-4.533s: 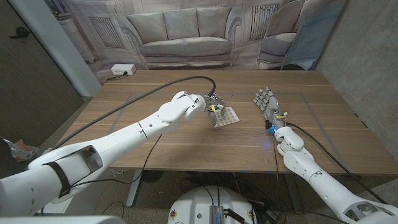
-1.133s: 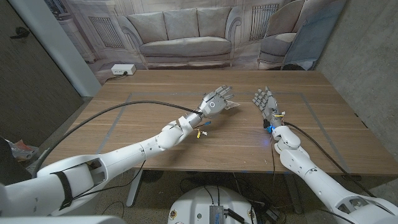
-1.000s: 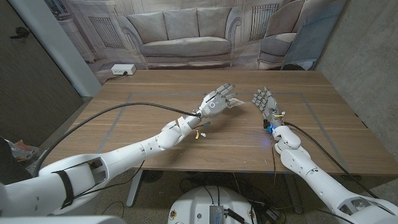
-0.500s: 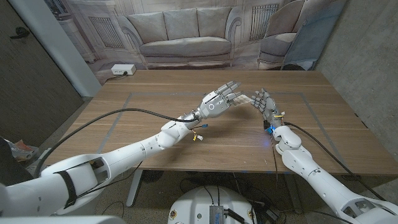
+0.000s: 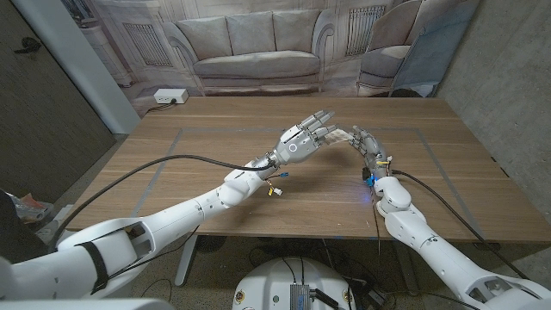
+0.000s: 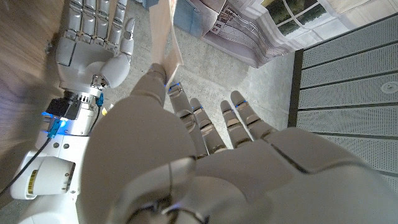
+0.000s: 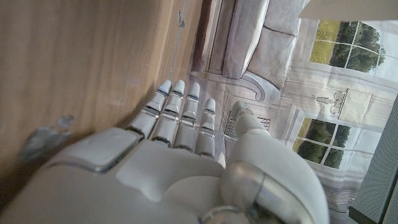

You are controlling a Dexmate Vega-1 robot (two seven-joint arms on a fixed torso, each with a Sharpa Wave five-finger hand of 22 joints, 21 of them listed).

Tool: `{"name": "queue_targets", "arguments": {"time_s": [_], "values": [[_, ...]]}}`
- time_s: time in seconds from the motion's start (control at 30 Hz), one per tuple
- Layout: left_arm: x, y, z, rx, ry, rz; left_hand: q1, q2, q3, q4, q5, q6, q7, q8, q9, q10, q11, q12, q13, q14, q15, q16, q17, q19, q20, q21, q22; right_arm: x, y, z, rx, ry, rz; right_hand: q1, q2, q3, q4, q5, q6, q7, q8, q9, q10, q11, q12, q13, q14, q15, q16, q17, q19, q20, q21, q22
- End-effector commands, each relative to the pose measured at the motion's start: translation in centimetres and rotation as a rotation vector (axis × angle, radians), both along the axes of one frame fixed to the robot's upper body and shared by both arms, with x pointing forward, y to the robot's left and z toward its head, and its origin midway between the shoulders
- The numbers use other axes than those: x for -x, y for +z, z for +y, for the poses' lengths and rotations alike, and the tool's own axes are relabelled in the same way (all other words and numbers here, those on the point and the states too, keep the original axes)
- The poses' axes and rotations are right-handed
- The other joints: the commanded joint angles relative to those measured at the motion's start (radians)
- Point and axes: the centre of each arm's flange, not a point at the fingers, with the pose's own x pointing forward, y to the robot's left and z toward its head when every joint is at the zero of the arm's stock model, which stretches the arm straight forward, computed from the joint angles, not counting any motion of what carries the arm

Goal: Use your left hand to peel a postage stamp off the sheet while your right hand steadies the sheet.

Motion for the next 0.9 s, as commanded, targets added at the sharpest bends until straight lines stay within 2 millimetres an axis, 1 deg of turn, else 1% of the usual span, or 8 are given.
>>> {"name": "queue_targets", "arguments": {"time_s": [0.03,0.13,0.23,0.33,0.47,0.57,0.73,0.9], "values": [[0.3,0.3,-0.4,0.025,0.006,-0.030,0.006,-0.001,0.003,0.002,0.006,0.080,-0.074,-0.002,0.005,0.009,0.002,-0.006,0.006,0.009,-0.172,-0.001,0.005,0.009,-0.001,0.004,0.003,0.7,-0.1,0.8,0.004,-0.080,-0.045,0.091,-0.010,0.049,-0.006,0.005,0.026,-0.005,0.008,0.005,0.050,-0.024,0.011,0.004,0.050,-0.037,0.009,0.009,0.023,-0.006,0.021,0.007],[0.3,0.3,-0.3,0.030,0.009,-0.032,0.007,-0.001,0.003,0.002,0.006,0.081,-0.076,-0.003,0.005,0.011,0.002,-0.007,0.006,0.009,-0.171,-0.002,0.005,0.008,-0.002,0.004,0.003,1.0,-0.3,1.2,0.003,-0.086,-0.066,0.131,-0.023,0.057,-0.008,0.001,0.032,-0.016,0.006,0.005,0.059,-0.037,0.011,0.005,0.059,-0.047,0.013,0.017,0.029,-0.010,0.029,0.009],[0.3,0.3,-0.4,0.033,0.009,-0.034,0.008,-0.001,0.003,0.002,0.007,0.083,-0.075,-0.005,0.005,0.012,0.002,-0.008,0.006,0.009,-0.172,-0.003,0.005,0.007,-0.003,0.004,0.003,1.2,-0.3,1.5,-0.006,-0.079,-0.091,0.163,-0.055,0.044,-0.006,-0.015,0.033,-0.040,0.004,0.005,0.066,-0.058,0.011,0.009,0.065,-0.067,0.021,0.028,0.030,-0.012,0.035,0.011],[0.3,0.3,-0.6,0.026,0.013,-0.040,0.008,-0.002,0.003,0.002,0.007,0.083,-0.074,-0.006,0.005,0.012,0.002,-0.009,0.006,0.009,-0.172,-0.004,0.006,0.005,-0.003,0.004,0.003,1.3,-0.2,1.8,-0.003,-0.044,-0.113,0.212,-0.083,0.015,0.003,-0.026,0.024,-0.080,-0.003,0.006,0.075,-0.118,0.014,0.021,0.078,-0.116,0.044,0.057,0.029,-0.018,0.045,0.014],[0.3,0.3,-0.6,0.029,0.005,-0.032,0.009,-0.002,0.003,0.003,0.008,0.084,-0.074,-0.008,0.005,0.012,0.001,-0.012,0.006,0.010,-0.171,-0.006,0.006,0.004,-0.003,0.004,0.003,1.0,-0.2,2.1,-0.025,0.040,-0.151,0.264,-0.094,0.004,-0.001,-0.020,0.016,-0.124,-0.007,0.007,0.067,-0.158,0.011,0.029,0.068,-0.143,0.055,0.079,0.030,-0.030,0.052,0.016],[0.4,0.3,-0.7,0.028,0.003,-0.035,0.009,-0.002,0.004,0.003,0.008,0.086,-0.073,-0.009,0.005,0.012,0.001,-0.013,0.006,0.010,-0.171,-0.006,0.006,0.004,-0.004,0.004,0.003,0.9,-0.1,2.5,-0.002,0.093,-0.163,0.327,-0.095,-0.010,0.003,-0.014,0.014,-0.158,-0.008,0.010,0.062,-0.208,0.016,0.039,0.048,-0.168,0.064,0.108,0.025,-0.041,0.059,0.016],[0.6,0.4,-0.8,0.034,-0.011,-0.024,0.009,-0.003,0.003,0.003,0.009,0.085,-0.071,-0.011,0.005,0.012,0.002,-0.014,0.006,0.010,-0.172,-0.008,0.006,0.004,-0.005,0.005,0.003,0.4,0.2,3.3,0.012,0.162,-0.190,0.375,-0.089,-0.019,0.006,-0.010,0.012,-0.182,-0.008,0.013,0.070,-0.223,0.028,0.049,0.036,-0.187,0.070,0.130,0.024,-0.056,0.064,0.016],[0.9,0.5,-1.0,0.025,-0.005,-0.051,0.010,-0.003,0.004,0.003,0.009,0.087,-0.072,-0.013,0.006,0.012,0.002,-0.016,0.007,0.011,-0.172,-0.009,0.007,0.004,-0.005,0.006,0.003,0.0,0.4,4.2,-0.010,0.189,-0.217,0.423,-0.096,-0.085,0.020,-0.003,0.069,-0.202,0.012,0.021,0.113,-0.228,0.087,0.089,0.053,-0.214,0.109,0.195,0.029,-0.070,0.081,0.014]]}}
